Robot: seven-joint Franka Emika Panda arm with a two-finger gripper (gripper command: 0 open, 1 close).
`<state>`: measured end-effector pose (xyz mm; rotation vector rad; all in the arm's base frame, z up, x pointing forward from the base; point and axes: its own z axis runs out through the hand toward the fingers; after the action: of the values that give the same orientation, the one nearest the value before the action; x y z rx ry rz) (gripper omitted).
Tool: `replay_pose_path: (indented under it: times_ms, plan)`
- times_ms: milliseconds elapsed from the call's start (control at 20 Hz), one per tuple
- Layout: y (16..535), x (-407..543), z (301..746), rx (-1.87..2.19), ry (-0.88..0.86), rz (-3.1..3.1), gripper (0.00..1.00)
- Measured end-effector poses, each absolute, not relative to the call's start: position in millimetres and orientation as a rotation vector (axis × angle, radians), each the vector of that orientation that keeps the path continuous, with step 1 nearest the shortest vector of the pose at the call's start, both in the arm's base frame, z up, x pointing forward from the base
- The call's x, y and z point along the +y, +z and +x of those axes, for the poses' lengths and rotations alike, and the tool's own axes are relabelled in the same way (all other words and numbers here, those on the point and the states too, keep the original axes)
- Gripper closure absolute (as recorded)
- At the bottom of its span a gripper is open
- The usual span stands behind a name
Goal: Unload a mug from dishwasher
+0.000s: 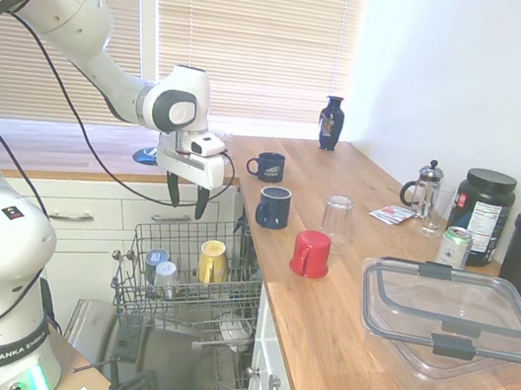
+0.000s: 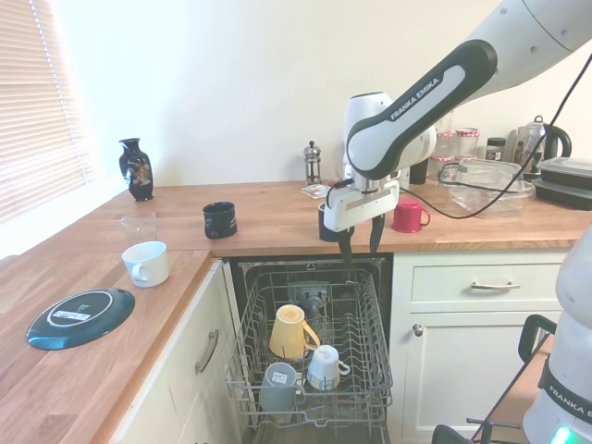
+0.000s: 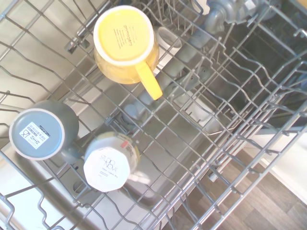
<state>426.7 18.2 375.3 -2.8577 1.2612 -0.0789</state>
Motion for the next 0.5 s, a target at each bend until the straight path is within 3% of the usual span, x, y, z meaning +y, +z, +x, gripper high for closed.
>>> replay_pose_path:
  times_ms: [500]
  plan:
    - [363.1, 53.9, 421.1, 1.119, -0.083, -2.941, 0.0]
